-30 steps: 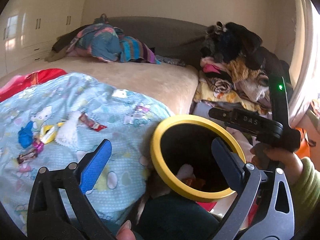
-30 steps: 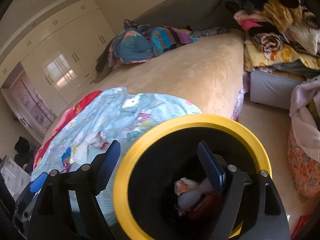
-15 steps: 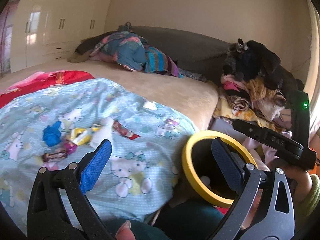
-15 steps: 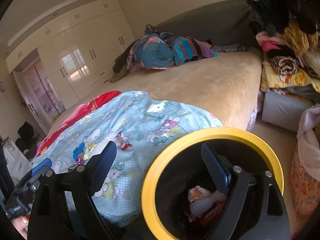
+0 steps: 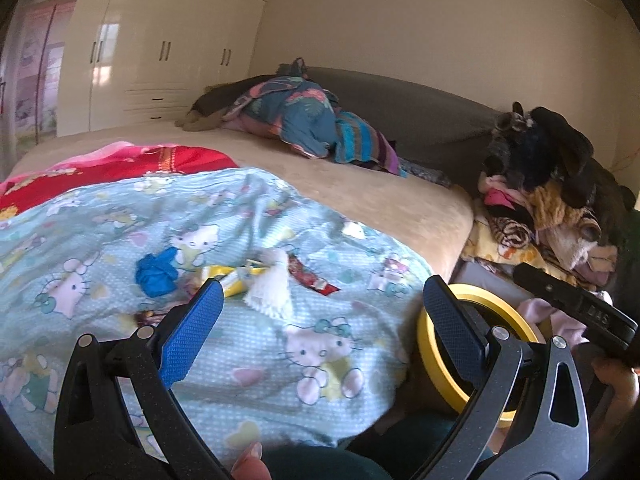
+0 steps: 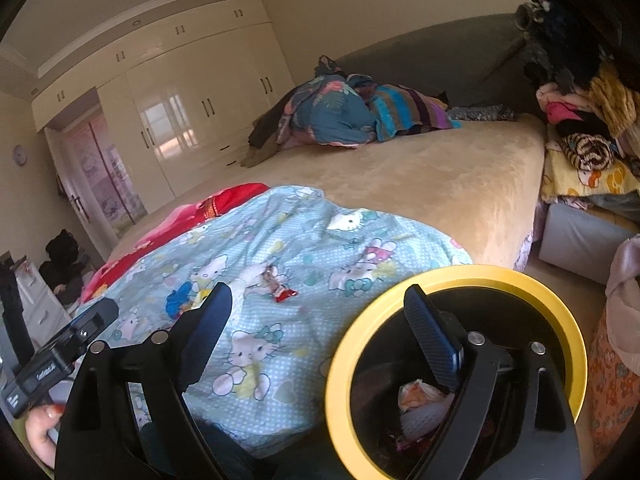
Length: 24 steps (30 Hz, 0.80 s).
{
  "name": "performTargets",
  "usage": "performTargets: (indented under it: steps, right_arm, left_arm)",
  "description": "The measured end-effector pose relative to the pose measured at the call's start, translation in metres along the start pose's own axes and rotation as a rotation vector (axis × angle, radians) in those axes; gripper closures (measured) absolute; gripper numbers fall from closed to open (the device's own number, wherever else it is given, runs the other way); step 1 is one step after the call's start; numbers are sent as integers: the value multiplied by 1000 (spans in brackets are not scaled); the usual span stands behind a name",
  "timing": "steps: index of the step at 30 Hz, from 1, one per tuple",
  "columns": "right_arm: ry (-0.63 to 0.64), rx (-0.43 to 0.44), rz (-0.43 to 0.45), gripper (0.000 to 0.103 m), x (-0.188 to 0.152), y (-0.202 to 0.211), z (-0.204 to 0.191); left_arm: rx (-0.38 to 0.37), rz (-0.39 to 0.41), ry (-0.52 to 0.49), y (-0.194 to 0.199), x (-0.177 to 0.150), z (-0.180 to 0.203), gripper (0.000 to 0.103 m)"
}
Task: Collect trash
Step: 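Move both open tools back over the remaining trash on the blanket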
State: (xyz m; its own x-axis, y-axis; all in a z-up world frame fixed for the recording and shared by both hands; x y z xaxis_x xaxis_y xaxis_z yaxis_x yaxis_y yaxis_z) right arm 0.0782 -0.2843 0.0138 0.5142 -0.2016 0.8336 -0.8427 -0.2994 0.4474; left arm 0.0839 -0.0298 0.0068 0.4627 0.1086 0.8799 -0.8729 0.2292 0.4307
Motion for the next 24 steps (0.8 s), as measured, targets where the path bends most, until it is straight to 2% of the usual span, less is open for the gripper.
performTargets:
  steps: [24]
  right_arm:
    - [160,90,-47,15,-12,-45,-78]
  left_arm:
    - [125,10,119,-1,0,-69,11]
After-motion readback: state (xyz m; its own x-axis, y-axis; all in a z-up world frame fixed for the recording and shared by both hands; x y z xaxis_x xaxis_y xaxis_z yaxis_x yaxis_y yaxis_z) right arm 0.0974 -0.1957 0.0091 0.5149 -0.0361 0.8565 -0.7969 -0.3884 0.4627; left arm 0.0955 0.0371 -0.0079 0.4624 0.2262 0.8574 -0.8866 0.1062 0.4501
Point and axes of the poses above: each gripper's, at about its wrist camera, not at the fingertips, and y roughly against the way its jaws point, z to its right, x to its top, the point moved 2 cm from there along -y, roughly the way its jaws point
